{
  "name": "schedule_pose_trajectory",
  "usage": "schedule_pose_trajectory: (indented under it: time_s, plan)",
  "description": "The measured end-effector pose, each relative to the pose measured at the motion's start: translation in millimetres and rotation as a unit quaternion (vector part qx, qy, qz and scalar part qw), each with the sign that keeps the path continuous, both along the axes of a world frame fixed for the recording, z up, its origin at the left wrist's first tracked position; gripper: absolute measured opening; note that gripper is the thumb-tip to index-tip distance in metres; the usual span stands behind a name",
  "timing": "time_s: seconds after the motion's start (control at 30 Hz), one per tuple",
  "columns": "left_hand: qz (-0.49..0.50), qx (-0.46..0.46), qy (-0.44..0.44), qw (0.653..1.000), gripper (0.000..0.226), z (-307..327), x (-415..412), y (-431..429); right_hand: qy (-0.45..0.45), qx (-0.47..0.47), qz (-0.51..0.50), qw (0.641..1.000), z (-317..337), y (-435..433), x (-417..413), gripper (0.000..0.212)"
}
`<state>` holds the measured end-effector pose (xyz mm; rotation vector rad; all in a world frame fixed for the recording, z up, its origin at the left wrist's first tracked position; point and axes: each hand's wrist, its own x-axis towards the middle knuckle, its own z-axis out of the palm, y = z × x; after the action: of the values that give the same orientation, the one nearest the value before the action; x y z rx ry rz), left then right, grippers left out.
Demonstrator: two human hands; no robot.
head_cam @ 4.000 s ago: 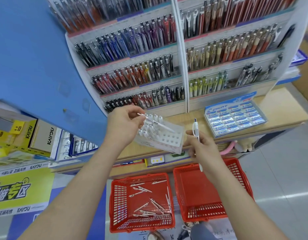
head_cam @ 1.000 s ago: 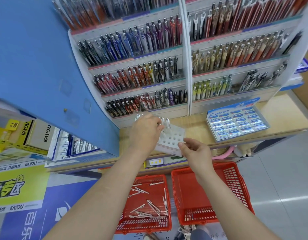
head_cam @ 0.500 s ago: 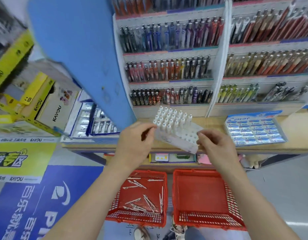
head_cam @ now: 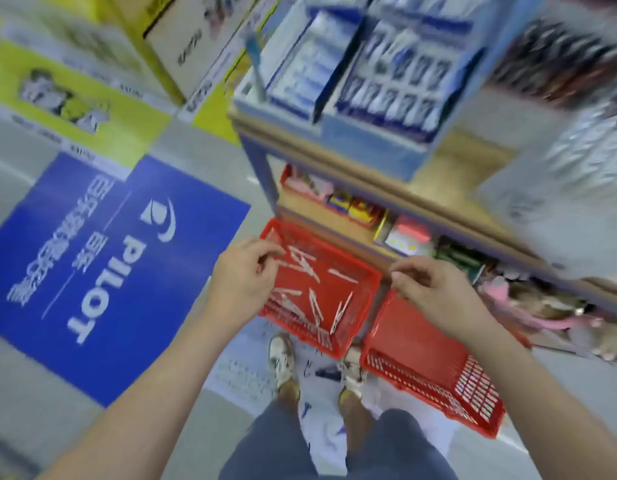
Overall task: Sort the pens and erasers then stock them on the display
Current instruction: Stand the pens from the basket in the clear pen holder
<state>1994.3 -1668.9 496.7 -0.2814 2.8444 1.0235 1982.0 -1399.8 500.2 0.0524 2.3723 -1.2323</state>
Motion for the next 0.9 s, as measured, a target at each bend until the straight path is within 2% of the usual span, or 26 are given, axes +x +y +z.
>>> schedule_pose_trajectory:
  time_s: [0.17,0.37,0.6,0.77,0.9]
  plan:
    - [0.026,0.002,-0.07,0.997,0.022,-106,23,-48,-0.045,0.023,0.005,0.999,-114,-49,9,0.027]
    - [0.006,-0.009,-0.154,0.988,0.023,-273,33,-69,-0.086,0.052,-0.025,0.995,-288,-85,15,0.016]
    - [-0.14,-0.104,-0.195,0.965,0.019,-488,4,-72,-0.116,0.126,-0.043,0.984,-503,-102,21,0.012]
    - [-0.254,-0.172,-0.224,0.925,0.028,-617,-23,-68,-0.15,0.187,-0.013,0.971,-632,-114,25,0.027]
    - [-0.299,-0.221,-0.238,0.897,0.029,-686,-36,-58,-0.155,0.267,0.061,0.949,-696,-127,32,0.041]
